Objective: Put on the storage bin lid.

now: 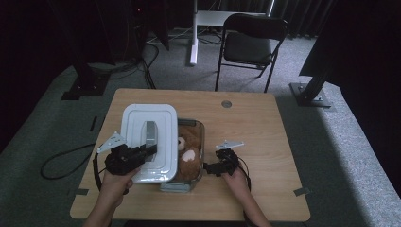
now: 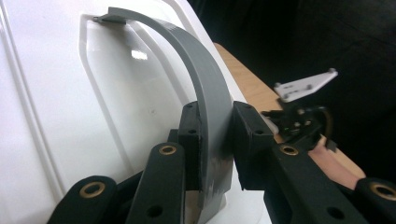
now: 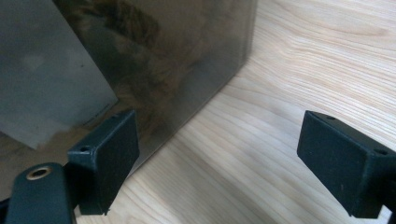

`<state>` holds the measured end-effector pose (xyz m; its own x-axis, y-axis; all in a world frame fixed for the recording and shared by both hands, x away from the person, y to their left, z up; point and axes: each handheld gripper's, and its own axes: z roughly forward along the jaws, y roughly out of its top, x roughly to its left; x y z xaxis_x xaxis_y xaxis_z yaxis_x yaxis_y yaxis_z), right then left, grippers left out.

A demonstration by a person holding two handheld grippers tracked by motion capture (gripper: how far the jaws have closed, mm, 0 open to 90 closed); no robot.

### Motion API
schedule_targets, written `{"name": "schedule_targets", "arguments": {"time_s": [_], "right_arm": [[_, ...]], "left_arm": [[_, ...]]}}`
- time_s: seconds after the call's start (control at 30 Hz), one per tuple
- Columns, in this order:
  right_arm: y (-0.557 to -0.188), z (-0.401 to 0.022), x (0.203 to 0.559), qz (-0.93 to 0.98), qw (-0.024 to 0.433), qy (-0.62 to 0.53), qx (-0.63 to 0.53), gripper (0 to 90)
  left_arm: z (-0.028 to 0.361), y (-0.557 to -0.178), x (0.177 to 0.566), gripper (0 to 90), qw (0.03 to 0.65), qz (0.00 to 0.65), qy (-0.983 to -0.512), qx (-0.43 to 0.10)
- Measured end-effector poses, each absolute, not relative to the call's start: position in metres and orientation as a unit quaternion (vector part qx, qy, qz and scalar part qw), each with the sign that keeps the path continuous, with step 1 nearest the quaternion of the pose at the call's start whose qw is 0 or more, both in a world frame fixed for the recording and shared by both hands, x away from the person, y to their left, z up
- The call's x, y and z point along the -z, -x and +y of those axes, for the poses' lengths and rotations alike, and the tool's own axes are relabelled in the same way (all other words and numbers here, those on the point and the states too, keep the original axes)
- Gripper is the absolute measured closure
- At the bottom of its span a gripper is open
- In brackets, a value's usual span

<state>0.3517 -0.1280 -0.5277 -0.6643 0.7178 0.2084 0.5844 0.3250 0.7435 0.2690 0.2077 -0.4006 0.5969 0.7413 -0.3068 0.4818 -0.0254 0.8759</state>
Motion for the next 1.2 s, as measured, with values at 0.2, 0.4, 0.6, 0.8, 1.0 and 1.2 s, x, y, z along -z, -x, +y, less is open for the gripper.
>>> {"name": "schedule_targets", "arguments": {"time_s": [0.2, 0.4, 0.6, 0.8, 1.0, 1.2], "right_arm": [[-0.350, -0.112, 0.529, 0.817, 0.070, -0.388, -0.422, 12.2], [-0.349, -0.091, 0.532, 0.829, 0.053, -0.368, -0.418, 12.1], [-0.350, -0.099, 0.531, 0.824, 0.050, -0.377, -0.420, 12.0], [-0.352, -0.117, 0.528, 0.812, 0.053, -0.394, -0.427, 12.1], [-0.350, -0.121, 0.526, 0.811, 0.054, -0.395, -0.428, 12.1], [-0.350, -0.122, 0.526, 0.812, 0.055, -0.393, -0.428, 12.1]], "left_arm": [[0.194, -0.271, 0.398, 75.7, 0.547, 0.409, -0.724, -0.097], [0.185, -0.282, 0.406, 75.7, 0.552, 0.392, -0.734, -0.052], [0.186, -0.298, 0.410, 75.8, 0.540, 0.390, -0.746, -0.024], [0.186, -0.315, 0.415, 75.7, 0.508, 0.390, -0.768, 0.006], [0.188, -0.328, 0.424, 75.4, 0.502, 0.402, -0.765, 0.031], [0.187, -0.329, 0.424, 62.1, 0.483, 0.411, -0.773, -0.006]]}}
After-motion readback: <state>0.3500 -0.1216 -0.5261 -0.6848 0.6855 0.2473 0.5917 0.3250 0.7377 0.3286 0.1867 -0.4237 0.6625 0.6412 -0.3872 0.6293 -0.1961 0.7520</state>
